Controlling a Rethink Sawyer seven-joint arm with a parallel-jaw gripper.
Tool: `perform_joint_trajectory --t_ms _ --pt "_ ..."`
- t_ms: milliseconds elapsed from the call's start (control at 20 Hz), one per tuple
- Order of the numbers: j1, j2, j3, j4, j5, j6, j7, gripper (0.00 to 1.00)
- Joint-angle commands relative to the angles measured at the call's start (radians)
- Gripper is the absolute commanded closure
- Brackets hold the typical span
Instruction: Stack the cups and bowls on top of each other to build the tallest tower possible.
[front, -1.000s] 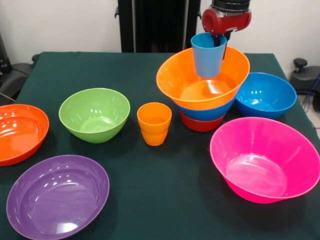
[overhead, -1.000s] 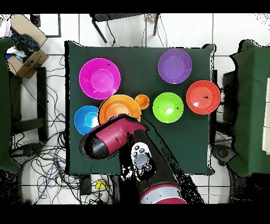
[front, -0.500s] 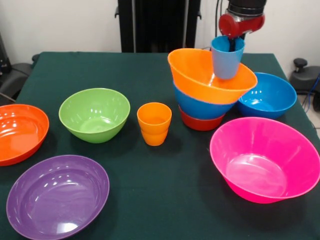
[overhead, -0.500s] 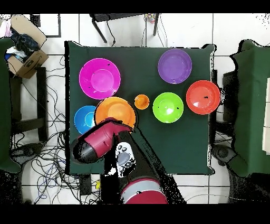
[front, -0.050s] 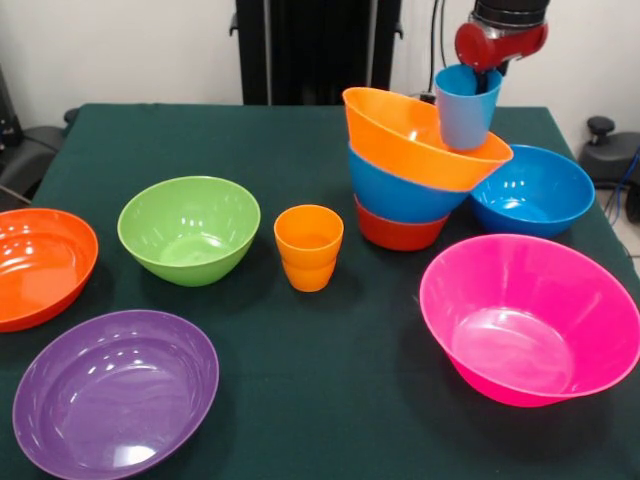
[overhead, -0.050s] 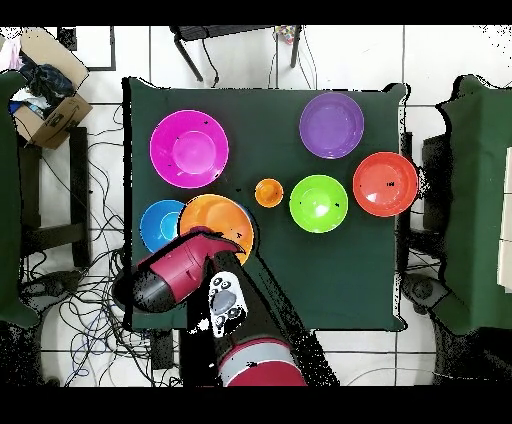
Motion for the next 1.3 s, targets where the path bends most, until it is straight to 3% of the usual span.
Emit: perform_joint_trajectory --t_ms 50,350,550,1300 --pt "-0.085 -0.004 0.034 0.063 0.033 -0.017 0.051 1.00" --pt "-0.192 -0.075 0.098 0.079 0.059 0.082 -0.067 1.00" --pt "-0.230 -0.103 0.127 0.070 0.070 0.131 -0.100 1.00" --pt "-0.215 -0.052 0.161 0.034 0.029 0.106 -0.062 1.00"
